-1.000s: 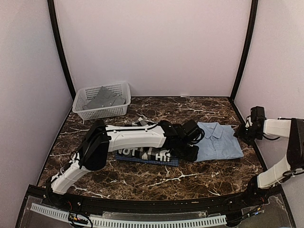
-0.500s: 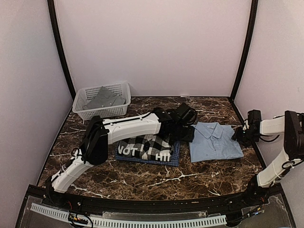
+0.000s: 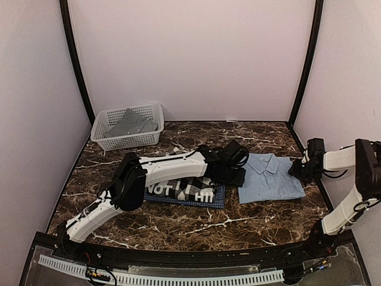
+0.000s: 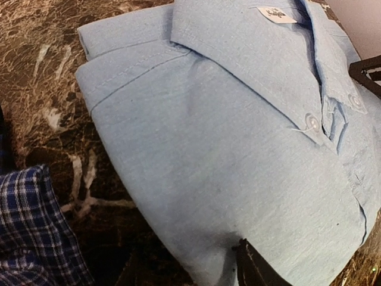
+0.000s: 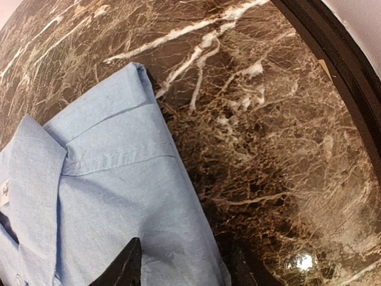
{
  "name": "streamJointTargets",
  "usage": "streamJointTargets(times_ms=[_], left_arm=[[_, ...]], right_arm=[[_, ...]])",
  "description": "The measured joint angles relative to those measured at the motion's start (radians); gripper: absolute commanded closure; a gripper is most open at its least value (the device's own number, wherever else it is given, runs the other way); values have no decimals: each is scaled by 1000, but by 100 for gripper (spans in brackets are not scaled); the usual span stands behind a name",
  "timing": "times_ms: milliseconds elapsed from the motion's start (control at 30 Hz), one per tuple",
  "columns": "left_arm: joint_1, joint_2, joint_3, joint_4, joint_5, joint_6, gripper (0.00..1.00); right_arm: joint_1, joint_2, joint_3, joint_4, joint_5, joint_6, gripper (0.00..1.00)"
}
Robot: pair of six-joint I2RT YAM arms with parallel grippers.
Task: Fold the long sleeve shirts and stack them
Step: Pick up the square-folded shirt from the center of the board.
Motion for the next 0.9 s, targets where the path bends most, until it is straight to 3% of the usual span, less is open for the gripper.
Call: streamJointTargets(times_ms=[133,333,467,533,900], left_arm=[[-5,2,0,5,23,-14,57],[-5,11,5,24,63,-43,74],[-4,15,5,32,98,-60,95],[-4,16,5,40,116,-64,100],[7,3,3,68,156,-57,100]], right_arm=[[26,12,0,27,0,19,60],[49,22,-8,56,-14,51,79],[50,18,-21,63,-20,65,94],[50,10,-26,53,-24,66,100],[52,-187,-25,-103,-61,72,100]])
